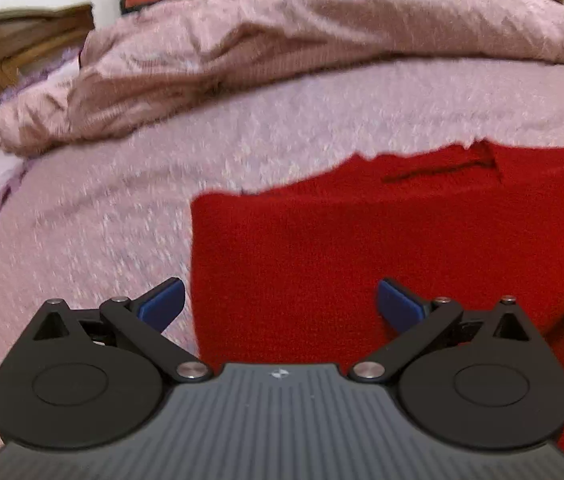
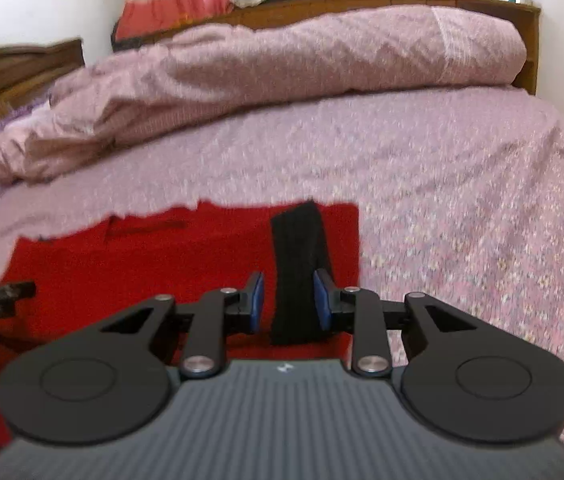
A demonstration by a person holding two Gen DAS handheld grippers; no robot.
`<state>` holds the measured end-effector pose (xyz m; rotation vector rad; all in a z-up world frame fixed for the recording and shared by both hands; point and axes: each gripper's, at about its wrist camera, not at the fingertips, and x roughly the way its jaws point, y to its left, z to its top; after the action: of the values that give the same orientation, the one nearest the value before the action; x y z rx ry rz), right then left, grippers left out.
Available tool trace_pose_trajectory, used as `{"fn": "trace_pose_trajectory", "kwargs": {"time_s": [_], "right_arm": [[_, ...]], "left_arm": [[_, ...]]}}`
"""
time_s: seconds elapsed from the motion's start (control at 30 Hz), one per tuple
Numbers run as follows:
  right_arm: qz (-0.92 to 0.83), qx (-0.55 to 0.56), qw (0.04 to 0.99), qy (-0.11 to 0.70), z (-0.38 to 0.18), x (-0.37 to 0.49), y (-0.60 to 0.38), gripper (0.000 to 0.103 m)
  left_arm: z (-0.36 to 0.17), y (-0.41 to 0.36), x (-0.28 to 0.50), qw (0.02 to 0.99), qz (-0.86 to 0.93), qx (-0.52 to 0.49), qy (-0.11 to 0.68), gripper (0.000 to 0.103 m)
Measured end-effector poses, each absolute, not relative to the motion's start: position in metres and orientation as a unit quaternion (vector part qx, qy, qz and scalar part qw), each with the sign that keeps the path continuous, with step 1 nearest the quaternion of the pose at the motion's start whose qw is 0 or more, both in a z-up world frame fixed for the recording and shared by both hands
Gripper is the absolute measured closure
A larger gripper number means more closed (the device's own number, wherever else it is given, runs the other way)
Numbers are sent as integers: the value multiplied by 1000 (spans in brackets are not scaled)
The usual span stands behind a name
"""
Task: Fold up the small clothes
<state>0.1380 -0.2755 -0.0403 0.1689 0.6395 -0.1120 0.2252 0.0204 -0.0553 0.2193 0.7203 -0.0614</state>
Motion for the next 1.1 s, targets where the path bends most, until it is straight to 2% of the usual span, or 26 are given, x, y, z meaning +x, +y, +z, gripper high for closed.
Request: {"fn": "trace_pose_trajectory", "kwargs": {"time_s": [0.27,0.33,0.4,0.77,0.87,1.1], "right_arm": [[-75,111,941,311,-53,145,-284,64],[-74,132,940,305,-47,138,-286,55],[-71,147,942,294,-41,129,-286,50],[-27,144,948,283,-6,71,-260,48],[-20,132,947,292,0,57,-253,39],[2,126,944,304,8,28,-247,39]], "left_arm": [[-52,27,226,930,-17,79,360,0],[-45,28,219,930,-15,88,356,0],[-37,30,208,931,-14,93,352,0],[-4,54,130,935,-8,65,347,0],[-2,57,111,934,-1,61,352,0],[4,59,74,931,-12,57,360,0]]}}
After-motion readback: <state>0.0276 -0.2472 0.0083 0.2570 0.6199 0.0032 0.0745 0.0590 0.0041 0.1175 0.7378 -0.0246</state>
